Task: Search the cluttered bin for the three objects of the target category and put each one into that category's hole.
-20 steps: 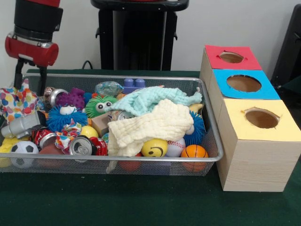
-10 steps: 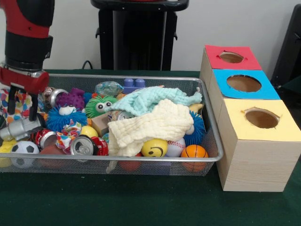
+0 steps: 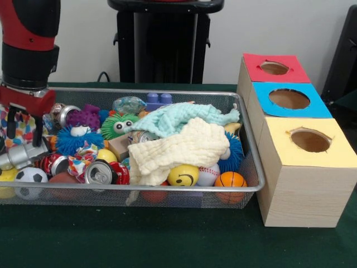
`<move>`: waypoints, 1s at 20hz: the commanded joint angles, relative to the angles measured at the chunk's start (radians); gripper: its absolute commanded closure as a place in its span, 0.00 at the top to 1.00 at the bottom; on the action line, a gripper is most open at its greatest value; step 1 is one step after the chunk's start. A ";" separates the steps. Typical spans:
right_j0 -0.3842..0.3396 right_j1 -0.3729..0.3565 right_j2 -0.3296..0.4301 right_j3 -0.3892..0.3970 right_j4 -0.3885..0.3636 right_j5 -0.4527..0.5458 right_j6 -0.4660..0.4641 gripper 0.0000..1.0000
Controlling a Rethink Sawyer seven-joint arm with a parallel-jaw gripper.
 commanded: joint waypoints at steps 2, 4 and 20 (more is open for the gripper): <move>0.051 0.067 0.032 -0.104 -0.076 0.178 -0.076 1.00; 0.052 0.056 0.032 -0.100 -0.078 0.198 -0.082 1.00; 0.024 -0.032 0.077 -0.088 -0.068 0.347 -0.165 1.00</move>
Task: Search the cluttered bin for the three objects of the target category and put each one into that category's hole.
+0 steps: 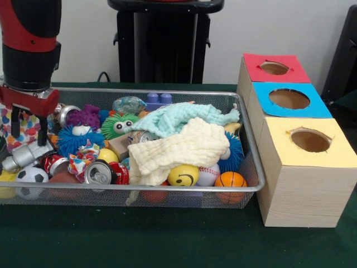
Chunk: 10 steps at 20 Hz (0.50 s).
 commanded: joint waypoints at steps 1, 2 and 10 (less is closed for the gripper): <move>-0.012 -0.031 0.073 -0.027 -0.068 0.191 -0.165 1.00; -0.012 -0.033 0.073 -0.028 -0.070 0.195 -0.165 1.00; -0.018 -0.009 0.079 -0.047 -0.094 0.179 -0.155 1.00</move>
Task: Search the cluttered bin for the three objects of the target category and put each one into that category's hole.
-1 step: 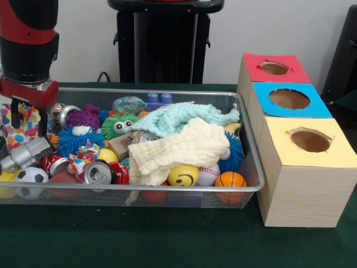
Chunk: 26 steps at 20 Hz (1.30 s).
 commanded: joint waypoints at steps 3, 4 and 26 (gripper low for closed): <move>-0.022 0.034 0.080 -0.042 -0.095 0.069 -0.141 1.00; -0.024 0.043 0.082 -0.044 -0.098 0.062 -0.137 1.00; 0.014 0.176 0.053 -0.146 -0.172 0.133 -0.123 1.00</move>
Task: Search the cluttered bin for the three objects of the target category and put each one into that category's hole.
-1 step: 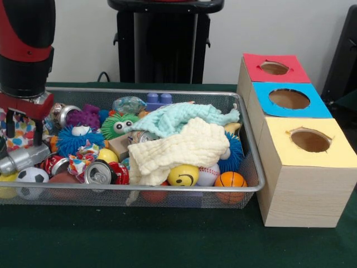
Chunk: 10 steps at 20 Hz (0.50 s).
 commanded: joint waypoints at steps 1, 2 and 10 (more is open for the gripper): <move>0.013 0.106 0.052 -0.063 -0.082 0.093 -0.121 1.00; 0.015 0.107 0.051 -0.065 -0.084 0.095 -0.120 1.00; 0.040 0.102 0.036 -0.086 -0.092 0.169 -0.136 0.00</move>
